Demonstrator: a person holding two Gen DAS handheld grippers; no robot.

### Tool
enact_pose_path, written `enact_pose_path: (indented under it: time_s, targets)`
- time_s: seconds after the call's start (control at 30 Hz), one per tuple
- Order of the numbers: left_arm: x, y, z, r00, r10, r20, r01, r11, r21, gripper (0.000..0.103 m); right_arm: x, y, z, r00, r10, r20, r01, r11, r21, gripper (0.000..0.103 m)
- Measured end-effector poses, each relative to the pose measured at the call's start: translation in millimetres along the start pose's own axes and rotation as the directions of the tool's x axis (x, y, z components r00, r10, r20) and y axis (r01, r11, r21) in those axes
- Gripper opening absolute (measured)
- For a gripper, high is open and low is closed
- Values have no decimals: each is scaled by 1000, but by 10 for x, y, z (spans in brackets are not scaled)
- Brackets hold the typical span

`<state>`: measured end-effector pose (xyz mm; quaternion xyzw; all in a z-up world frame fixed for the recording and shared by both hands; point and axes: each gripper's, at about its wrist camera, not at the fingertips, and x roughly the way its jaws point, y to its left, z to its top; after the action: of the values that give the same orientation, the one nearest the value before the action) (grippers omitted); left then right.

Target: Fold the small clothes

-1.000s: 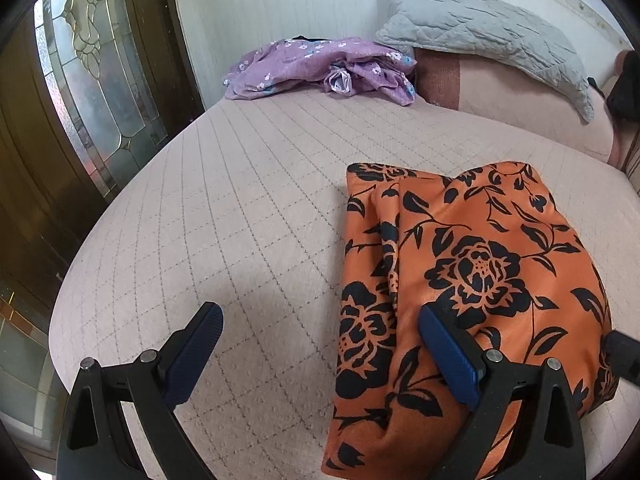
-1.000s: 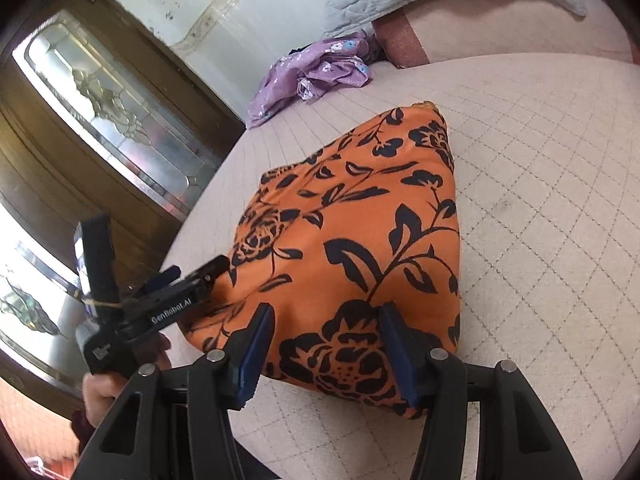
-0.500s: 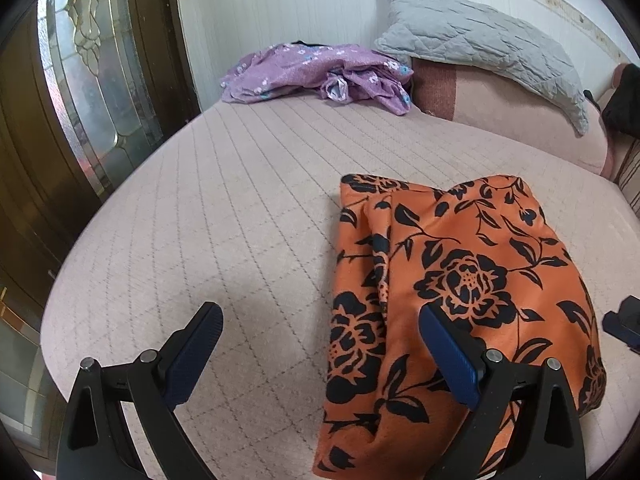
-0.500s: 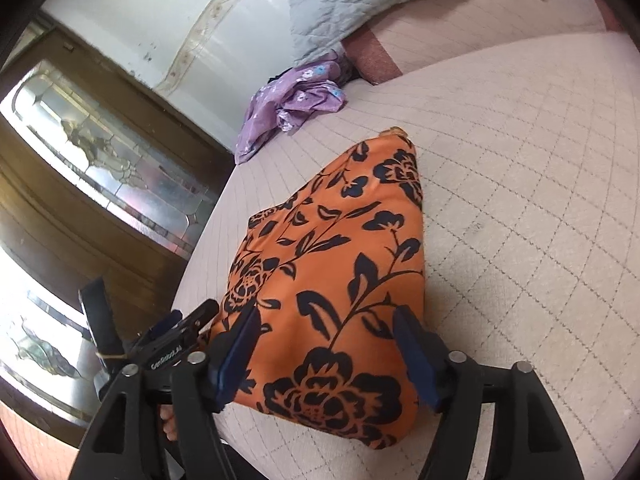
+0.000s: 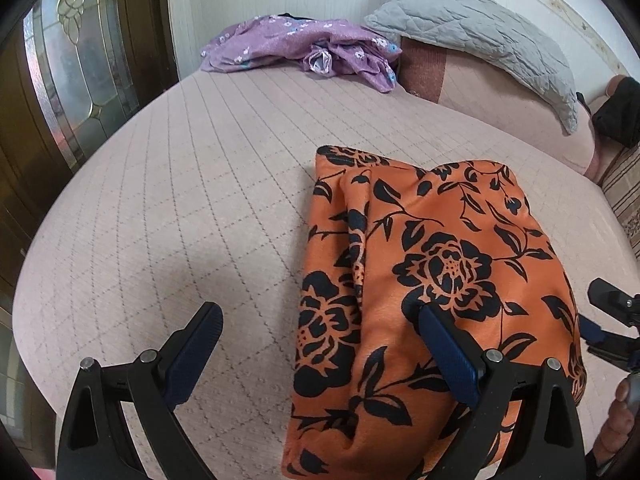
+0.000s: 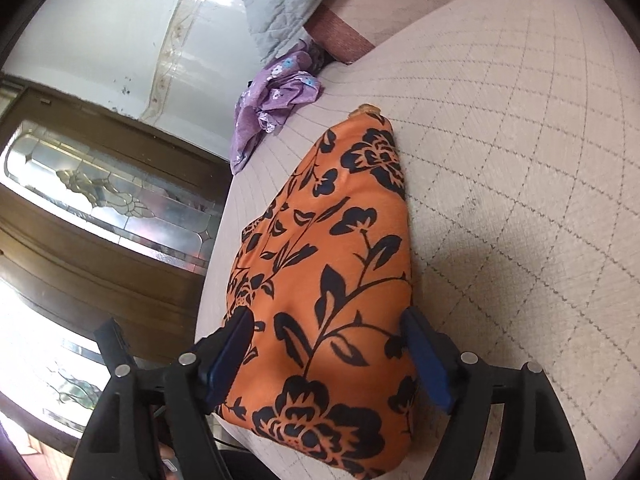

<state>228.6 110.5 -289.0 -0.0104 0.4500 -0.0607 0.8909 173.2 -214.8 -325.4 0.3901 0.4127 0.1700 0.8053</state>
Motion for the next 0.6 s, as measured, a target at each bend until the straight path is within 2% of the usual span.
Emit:
enact_pose_path:
  time_s: [0.17, 0.27, 0.37, 0.43, 0.5, 0.6]
  targets:
    - [31, -4, 8, 999, -43, -21, 42, 999, -16, 98, 102, -52, 44, 1000, 11, -13, -11, 1000, 18, 82]
    - [31, 1, 17, 993, -110, -30, 109, 993, -38, 98, 122, -88, 68, 1000, 23, -15, -23, 999, 30, 82]
    - [54, 34, 34, 971, -234, -55, 228, 969, -94, 98, 101, -145, 83, 999, 47, -16, -46, 998, 44, 82]
    - [95, 65, 42, 944, -319, -80, 305, 941, -148, 98, 75, -185, 89, 999, 50, -17, -49, 998, 50, 82]
    - [128, 93, 43, 929, -357, -98, 335, 923, -189, 98, 30, -225, 95, 999, 37, -8, -37, 998, 49, 82]
    - [176, 84, 37, 926, -359, -119, 331, 921, -206, 98, -27, -296, 95, 999, 43, 3, -43, 997, 67, 82]
